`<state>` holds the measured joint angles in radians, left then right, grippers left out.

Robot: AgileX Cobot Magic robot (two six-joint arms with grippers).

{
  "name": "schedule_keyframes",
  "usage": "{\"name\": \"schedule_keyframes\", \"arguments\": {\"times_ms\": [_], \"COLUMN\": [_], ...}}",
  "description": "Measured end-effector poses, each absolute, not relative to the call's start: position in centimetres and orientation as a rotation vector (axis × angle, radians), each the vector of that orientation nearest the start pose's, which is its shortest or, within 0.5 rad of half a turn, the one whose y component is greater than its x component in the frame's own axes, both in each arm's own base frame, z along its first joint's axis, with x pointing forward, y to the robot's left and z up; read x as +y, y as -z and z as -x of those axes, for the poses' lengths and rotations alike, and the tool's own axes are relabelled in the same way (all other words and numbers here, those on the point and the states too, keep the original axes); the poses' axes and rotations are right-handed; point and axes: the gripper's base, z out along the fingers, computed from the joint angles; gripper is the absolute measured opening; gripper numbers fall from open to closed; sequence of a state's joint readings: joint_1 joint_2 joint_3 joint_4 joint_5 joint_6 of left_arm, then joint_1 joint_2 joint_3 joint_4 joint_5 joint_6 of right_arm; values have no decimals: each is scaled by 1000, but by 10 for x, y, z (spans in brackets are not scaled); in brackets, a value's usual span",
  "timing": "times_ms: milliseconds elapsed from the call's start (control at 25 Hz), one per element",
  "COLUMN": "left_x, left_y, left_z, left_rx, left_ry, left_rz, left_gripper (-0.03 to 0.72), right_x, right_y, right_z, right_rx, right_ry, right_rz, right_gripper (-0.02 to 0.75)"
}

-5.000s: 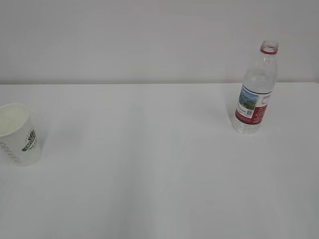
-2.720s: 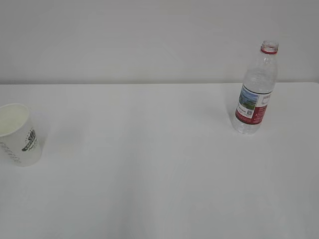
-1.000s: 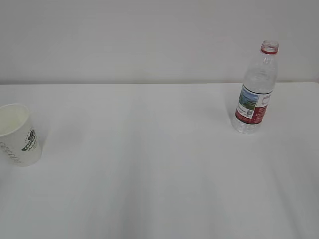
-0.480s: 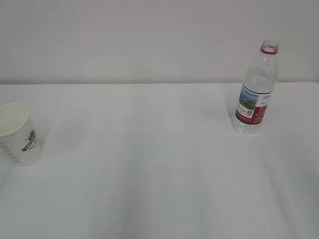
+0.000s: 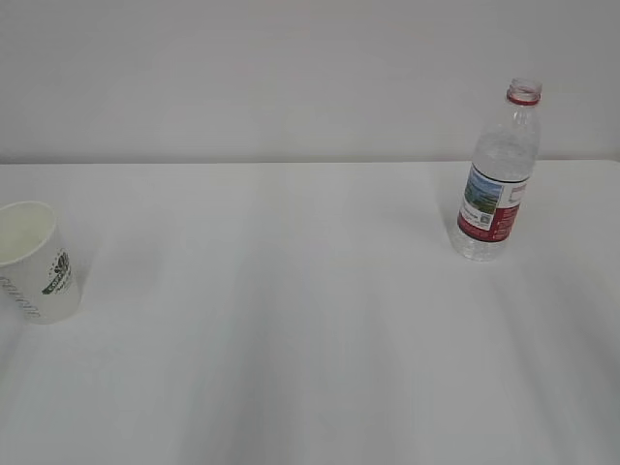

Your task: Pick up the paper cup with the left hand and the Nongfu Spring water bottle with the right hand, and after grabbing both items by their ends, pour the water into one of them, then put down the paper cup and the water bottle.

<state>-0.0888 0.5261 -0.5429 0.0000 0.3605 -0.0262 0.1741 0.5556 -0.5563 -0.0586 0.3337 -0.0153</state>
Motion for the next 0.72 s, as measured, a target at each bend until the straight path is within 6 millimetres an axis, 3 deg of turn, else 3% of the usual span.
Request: {"name": "schedule_keyframes", "arguments": {"times_ms": [720], "left_x": [-13], "left_y": [-318], "left_z": [-154], "left_rx": [1780], "left_ry": [57], "left_rz": [-81], "left_gripper": [579], "right_x": [28], "right_y": [-315], "right_z": [-164], "right_rx": [1799], "right_ry": [-52], "right_rz": [234], "right_gripper": [568]}}
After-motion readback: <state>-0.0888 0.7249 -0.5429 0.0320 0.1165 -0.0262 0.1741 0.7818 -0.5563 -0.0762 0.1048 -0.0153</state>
